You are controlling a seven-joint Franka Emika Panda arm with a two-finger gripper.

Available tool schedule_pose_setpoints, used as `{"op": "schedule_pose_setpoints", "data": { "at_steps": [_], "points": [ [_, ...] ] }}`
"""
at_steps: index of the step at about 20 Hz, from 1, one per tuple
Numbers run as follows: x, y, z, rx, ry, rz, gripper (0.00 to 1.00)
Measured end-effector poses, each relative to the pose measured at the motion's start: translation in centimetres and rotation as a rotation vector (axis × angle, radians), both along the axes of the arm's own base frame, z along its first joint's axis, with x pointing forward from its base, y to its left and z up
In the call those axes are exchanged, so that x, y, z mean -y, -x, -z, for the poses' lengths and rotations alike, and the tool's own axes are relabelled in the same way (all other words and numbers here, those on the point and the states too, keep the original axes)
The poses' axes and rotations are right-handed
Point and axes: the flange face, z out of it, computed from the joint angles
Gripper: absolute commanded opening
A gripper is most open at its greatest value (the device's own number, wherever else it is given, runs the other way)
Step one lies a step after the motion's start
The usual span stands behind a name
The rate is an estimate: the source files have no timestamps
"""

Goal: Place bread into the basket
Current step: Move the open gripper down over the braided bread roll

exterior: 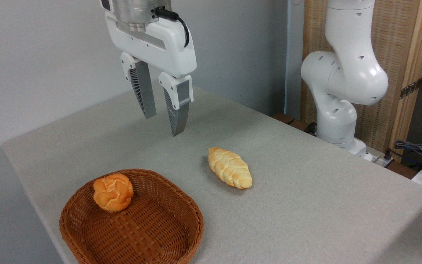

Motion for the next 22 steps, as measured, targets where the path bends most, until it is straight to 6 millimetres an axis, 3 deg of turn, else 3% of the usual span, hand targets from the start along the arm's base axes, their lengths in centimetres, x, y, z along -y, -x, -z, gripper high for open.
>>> {"op": "schedule_pose_setpoints", "data": {
  "at_steps": [18,22],
  "points": [
    [0.1,0.1,-0.2,0.003,0.0,0.002,1.0],
    [-0.4,2.2,0.9,-0.043,0.003,-0.002,1.0]
  ]
}}
